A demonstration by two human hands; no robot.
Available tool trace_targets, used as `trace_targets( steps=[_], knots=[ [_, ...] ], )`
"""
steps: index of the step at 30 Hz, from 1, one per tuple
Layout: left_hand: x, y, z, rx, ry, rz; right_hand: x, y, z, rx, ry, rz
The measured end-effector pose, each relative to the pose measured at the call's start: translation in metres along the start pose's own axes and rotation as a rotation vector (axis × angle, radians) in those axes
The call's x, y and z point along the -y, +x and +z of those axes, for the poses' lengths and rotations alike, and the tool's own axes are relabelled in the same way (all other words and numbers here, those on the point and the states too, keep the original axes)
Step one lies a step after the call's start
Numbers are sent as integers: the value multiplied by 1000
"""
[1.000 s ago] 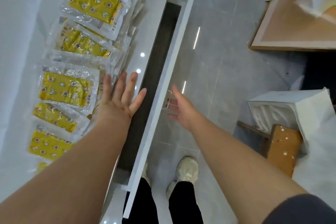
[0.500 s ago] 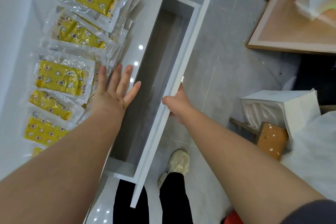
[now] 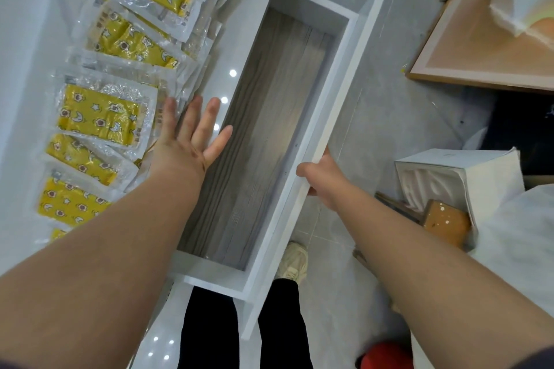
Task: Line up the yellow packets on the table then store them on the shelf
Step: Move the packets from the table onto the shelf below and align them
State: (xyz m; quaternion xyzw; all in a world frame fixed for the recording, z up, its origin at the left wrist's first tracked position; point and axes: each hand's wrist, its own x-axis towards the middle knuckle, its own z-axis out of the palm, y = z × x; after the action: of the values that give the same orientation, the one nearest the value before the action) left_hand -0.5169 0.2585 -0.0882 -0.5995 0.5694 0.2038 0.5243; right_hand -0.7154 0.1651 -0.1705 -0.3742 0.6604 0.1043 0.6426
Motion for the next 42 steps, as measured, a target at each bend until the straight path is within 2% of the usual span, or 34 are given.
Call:
trace_targets(
  steps=[7,11,16,19,20,22,23,25,28,30,34,42],
  knots=[
    [-3,0,1,-18,3,-26,-10,-2,-20,24,54,21],
    [-7,-1,2,-45,18,-38,-10,-9,-18,18,93,-25],
    [-11,-16,3,-225,102,57,-20,-58,-14,-77,-160,-147],
    [-7,-36,25,-434,81,182,-26,-100,-4,-114,-288,-203],
    [-6,-44,35,-526,-10,226,-28,-111,1,-149,-347,-227],
    [-1,-63,57,-738,-342,225,-28,-131,18,-210,-408,-281],
    [3,-73,68,-824,-553,156,-27,-140,31,-216,-396,-304],
    [15,-87,93,-881,-953,-88,-28,-151,60,-170,-326,-315],
    [33,-91,132,-739,-1313,-449,-27,-159,114,-45,-216,-284],
    [42,-85,155,-575,-1412,-572,-28,-159,150,17,-161,-242],
    [54,-68,178,-364,-1548,-536,-29,-150,207,89,-140,-129],
    [76,-63,194,-197,-1959,-505,-21,-144,227,13,-38,8]
  ],
)
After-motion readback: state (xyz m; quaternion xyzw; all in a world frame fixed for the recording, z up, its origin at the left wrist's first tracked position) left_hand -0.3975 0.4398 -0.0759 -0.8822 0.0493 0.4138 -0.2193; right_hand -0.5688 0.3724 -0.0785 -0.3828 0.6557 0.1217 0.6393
